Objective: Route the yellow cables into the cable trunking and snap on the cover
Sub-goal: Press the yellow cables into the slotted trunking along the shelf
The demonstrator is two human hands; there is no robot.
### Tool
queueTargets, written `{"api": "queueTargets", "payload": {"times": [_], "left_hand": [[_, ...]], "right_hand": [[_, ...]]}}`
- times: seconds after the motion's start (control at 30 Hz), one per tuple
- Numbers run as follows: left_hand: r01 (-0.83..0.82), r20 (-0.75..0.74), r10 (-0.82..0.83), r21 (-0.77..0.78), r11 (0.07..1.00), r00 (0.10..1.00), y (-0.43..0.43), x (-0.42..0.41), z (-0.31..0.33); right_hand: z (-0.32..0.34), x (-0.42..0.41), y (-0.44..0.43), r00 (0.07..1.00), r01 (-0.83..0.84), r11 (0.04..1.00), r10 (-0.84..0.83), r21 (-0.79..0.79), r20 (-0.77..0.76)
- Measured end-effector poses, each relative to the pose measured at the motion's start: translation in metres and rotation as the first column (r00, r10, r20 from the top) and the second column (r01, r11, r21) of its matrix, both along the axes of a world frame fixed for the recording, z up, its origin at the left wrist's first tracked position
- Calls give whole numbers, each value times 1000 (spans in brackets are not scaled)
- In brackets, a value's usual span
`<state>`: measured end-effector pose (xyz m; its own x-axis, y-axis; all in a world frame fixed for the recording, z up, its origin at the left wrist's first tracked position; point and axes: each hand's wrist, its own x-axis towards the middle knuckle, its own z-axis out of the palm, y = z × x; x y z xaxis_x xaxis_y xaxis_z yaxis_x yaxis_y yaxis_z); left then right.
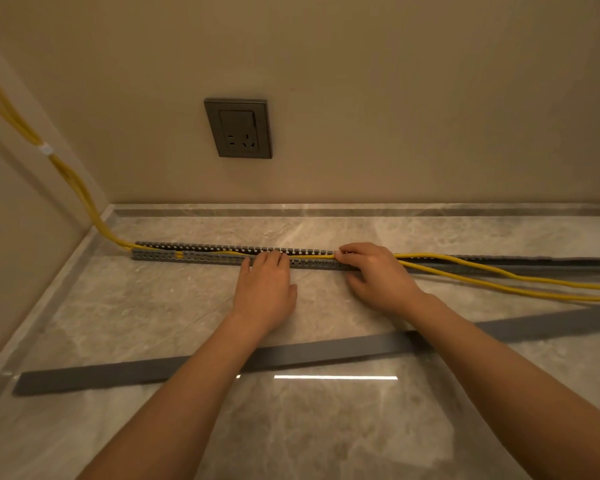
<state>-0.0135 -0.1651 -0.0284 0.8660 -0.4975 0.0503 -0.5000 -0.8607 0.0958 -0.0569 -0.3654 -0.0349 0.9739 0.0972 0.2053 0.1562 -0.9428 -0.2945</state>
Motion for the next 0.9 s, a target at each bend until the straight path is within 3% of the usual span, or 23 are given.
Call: {"api": "queueTargets", "payload": {"times": [0.17, 0.33, 0.6, 0.77, 0.9], "left_hand": [[-24, 24, 23, 38, 999, 999, -12, -12, 2], [106, 19, -106, 7, 994, 994, -48, -32, 1], [81, 19, -80, -60, 995, 997, -87, -46, -4], [28, 14, -28, -51, 998, 1000, -88, -46, -9], [9, 18, -8, -40, 999, 1000, -89, -48, -8]], "right_hand": [[-3, -8, -4, 998, -62, 998, 63, 29, -30], [6, -13, -17, 999, -27, 985, 21, 170, 39], [7, -44, -85, 980, 178, 980, -185, 87, 71], [5, -54, -104, 982, 171, 980, -178, 105, 59], [14, -54, -106, 978, 91, 995, -98, 48, 183]]}}
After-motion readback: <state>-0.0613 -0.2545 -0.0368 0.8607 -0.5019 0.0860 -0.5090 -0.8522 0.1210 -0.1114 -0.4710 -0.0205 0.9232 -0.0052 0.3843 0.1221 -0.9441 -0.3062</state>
